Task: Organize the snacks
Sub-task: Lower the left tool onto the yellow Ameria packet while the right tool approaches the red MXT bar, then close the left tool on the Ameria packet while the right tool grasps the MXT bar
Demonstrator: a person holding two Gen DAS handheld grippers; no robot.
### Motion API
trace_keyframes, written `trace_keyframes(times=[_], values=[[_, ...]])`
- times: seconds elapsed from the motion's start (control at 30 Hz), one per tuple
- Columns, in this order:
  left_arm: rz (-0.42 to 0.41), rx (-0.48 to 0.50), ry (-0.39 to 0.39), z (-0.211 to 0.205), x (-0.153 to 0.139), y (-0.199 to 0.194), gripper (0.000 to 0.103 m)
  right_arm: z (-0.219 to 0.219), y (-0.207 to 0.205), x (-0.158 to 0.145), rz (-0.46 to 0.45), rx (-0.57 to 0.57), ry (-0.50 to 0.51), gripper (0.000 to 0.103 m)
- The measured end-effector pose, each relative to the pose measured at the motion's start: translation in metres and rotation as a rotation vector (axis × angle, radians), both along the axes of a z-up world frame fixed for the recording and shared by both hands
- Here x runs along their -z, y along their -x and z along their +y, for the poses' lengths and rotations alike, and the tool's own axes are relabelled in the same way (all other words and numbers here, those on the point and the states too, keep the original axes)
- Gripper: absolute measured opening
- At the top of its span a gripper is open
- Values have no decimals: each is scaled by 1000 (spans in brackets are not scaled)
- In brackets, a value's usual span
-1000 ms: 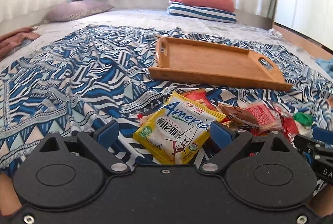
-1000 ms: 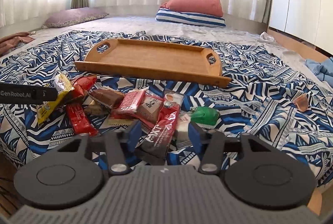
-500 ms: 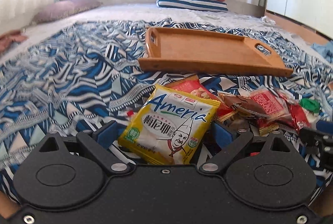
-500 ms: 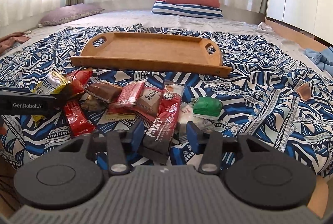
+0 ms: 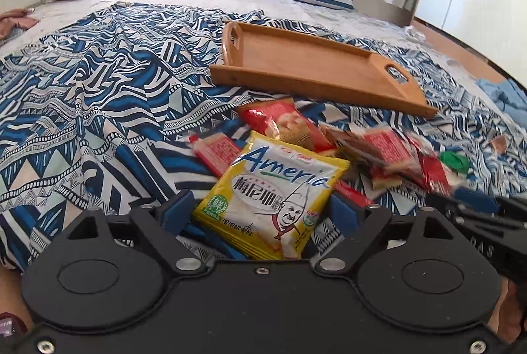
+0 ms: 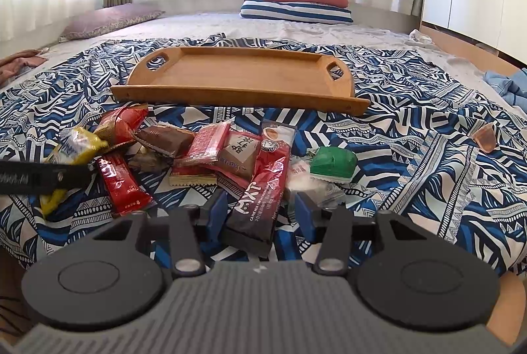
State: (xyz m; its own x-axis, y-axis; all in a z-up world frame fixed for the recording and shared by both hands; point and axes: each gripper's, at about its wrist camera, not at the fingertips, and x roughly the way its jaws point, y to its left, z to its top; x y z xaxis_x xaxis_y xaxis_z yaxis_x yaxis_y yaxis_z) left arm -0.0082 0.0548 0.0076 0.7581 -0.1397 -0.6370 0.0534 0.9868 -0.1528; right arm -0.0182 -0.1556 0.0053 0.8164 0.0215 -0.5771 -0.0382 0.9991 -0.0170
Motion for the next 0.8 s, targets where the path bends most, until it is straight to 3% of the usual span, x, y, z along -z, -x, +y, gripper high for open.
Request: trace_keyframes(times=[0.3,0.47,0.7,0.8], values=[[12,75,16,-11,-6,18,91,-1,0,0,0,4,-3,58],[-35,87,-8,-17,-11,27,90,0,1,1,0,0,1,58],[-61,67,-146,-28,-5,19,91,1,3,1,3,-13,-7,58],[-42,79,-168,-30,1,13,87,1,4,2,4,-14,-9,58]])
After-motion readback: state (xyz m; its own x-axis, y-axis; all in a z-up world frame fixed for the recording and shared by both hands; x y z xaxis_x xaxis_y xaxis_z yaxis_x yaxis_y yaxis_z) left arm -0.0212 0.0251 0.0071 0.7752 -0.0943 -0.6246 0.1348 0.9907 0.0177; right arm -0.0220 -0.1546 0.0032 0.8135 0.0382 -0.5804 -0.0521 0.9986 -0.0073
